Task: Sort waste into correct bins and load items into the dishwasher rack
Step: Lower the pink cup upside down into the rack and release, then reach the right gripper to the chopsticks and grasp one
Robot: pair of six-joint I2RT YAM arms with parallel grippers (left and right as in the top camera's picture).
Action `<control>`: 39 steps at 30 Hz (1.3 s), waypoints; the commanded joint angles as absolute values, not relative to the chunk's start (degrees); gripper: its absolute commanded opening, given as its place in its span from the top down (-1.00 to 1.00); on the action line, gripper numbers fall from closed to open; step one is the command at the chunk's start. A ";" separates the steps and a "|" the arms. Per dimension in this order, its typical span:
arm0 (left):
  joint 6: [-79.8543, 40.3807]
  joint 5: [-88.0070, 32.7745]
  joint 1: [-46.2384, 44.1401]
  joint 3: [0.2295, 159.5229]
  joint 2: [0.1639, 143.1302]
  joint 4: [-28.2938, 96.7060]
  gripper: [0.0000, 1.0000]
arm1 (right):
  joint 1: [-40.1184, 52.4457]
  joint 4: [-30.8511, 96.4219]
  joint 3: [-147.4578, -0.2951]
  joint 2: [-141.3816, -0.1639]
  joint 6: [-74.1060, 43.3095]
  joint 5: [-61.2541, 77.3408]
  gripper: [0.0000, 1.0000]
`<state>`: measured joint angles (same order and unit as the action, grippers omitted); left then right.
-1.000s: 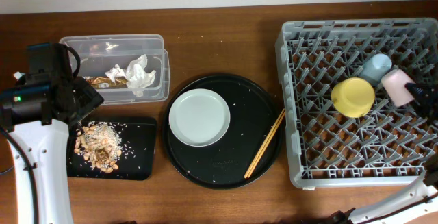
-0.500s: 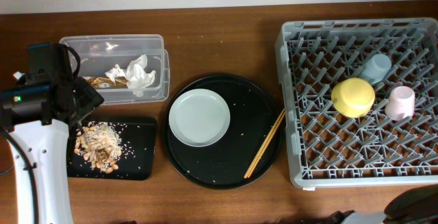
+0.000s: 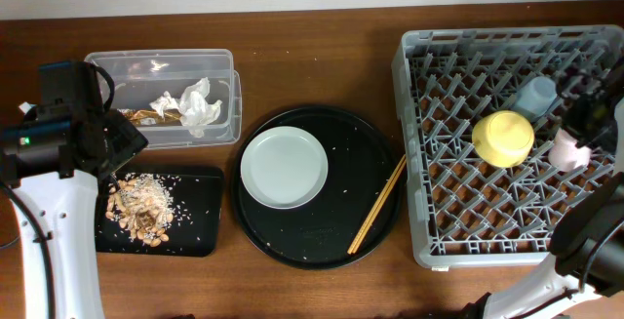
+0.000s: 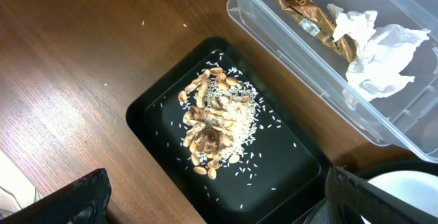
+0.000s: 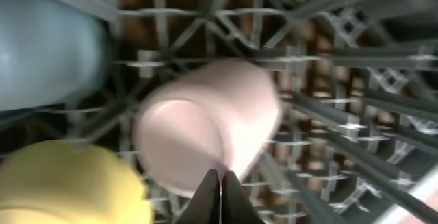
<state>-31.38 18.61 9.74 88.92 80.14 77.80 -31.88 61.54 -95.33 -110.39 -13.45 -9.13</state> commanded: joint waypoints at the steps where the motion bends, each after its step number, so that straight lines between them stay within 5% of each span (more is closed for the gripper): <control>1: -32.12 18.81 9.91 89.19 79.53 77.69 -0.99 | -32.82 63.70 -95.44 -110.59 -16.99 -17.23 0.92; 14: -32.12 18.81 9.91 89.19 79.53 77.69 -0.99 | -34.48 58.06 -97.41 -107.87 -8.56 4.10 0.92; 28: -32.12 18.81 9.91 89.19 79.53 77.69 -0.99 | -34.63 69.67 -98.72 -108.86 -25.41 -18.63 0.92; 34: -32.12 18.81 9.91 89.19 79.53 77.69 -0.99 | -31.94 68.20 -101.34 -97.01 -14.55 21.10 0.92; 36: -32.12 18.81 9.91 89.19 79.53 77.69 -1.00 | -26.59 69.73 -101.34 -92.36 -8.08 30.24 0.76; 37: -32.12 18.81 9.91 89.19 79.53 77.69 -0.99 | -24.67 70.54 -101.34 -91.53 -8.08 30.22 0.44; 38: -32.12 18.81 9.91 89.19 79.53 77.69 -0.99 | -20.27 72.90 -101.32 -90.87 -8.10 30.24 -0.97; 39: -32.12 18.81 9.91 89.19 79.53 77.69 -0.99 | -17.28 74.70 -101.30 -91.00 -8.12 30.24 -0.97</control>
<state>-31.38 18.61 9.74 88.92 80.14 77.82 -24.40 71.29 -100.60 -92.03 -11.33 23.66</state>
